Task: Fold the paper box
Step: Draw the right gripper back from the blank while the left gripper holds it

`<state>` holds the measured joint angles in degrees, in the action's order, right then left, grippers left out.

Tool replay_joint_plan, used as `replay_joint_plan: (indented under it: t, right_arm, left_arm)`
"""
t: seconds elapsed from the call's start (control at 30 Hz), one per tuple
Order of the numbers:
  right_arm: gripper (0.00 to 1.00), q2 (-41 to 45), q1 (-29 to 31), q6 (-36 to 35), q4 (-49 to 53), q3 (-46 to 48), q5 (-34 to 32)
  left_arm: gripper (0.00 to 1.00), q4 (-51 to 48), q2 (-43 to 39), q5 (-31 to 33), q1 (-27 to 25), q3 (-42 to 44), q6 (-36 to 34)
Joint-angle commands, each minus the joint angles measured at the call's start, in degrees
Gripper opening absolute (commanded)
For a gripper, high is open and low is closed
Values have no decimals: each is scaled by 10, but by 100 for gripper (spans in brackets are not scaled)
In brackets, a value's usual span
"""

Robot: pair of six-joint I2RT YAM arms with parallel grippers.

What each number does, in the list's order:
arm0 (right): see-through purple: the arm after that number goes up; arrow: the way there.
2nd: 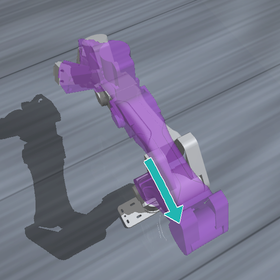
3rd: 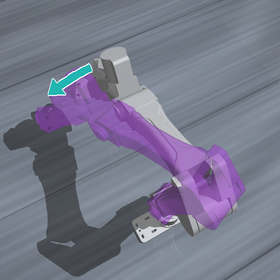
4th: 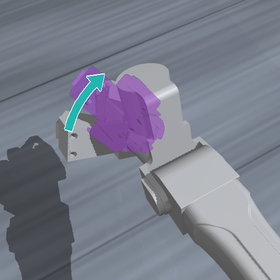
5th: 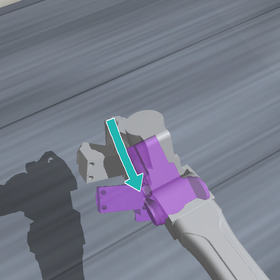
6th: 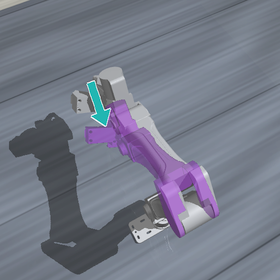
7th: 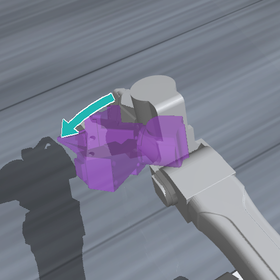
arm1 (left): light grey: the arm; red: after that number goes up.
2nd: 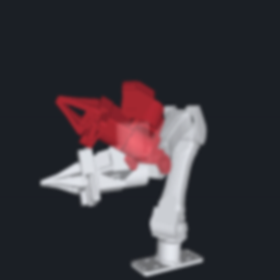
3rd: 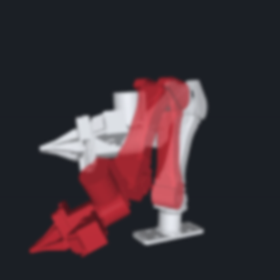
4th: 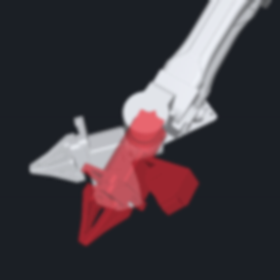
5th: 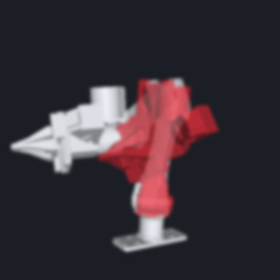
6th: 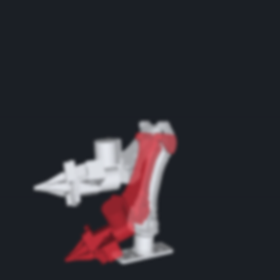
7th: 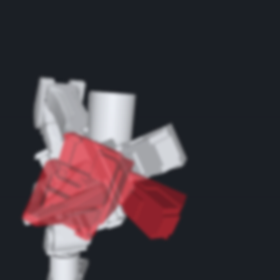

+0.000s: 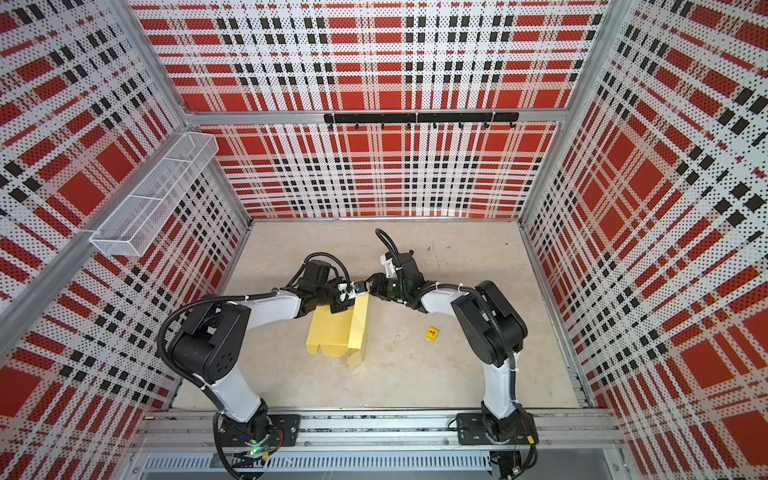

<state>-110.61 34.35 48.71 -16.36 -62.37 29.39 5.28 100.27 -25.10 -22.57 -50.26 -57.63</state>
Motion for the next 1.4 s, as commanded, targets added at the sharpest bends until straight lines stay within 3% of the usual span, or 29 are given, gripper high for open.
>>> replay_joint_plan:
  t: [0.0,0.1,0.33,0.4,0.7,0.97,1.17,1.37]
  right_arm:
    - [43,7,-1,2,5,15,-6]
    - [43,9,-3,3,4,18,-6]
    - [44,16,-10,15,-15,24,0]
    - [44,21,-11,17,-19,24,1]
    - [54,75,-35,38,-48,51,1]
    - [57,191,-87,-6,21,103,-41]
    - [60,274,-112,-68,124,118,-87]
    - [61,338,-148,-78,152,161,-101]
  left_arm:
    - [38,1,15,-16,-15,7,-20]
    - [34,0,15,-22,-14,7,-25]
    - [9,-4,12,-22,-16,3,-34]
    - [6,-9,10,-18,-17,-1,-42]
    - [5,-68,-10,29,-26,-22,-105]
    - [2,-266,-34,94,-24,-119,-180]
    - [0,-401,-39,170,-26,-177,-293]
    - [0,-470,-25,273,-42,-211,-421]
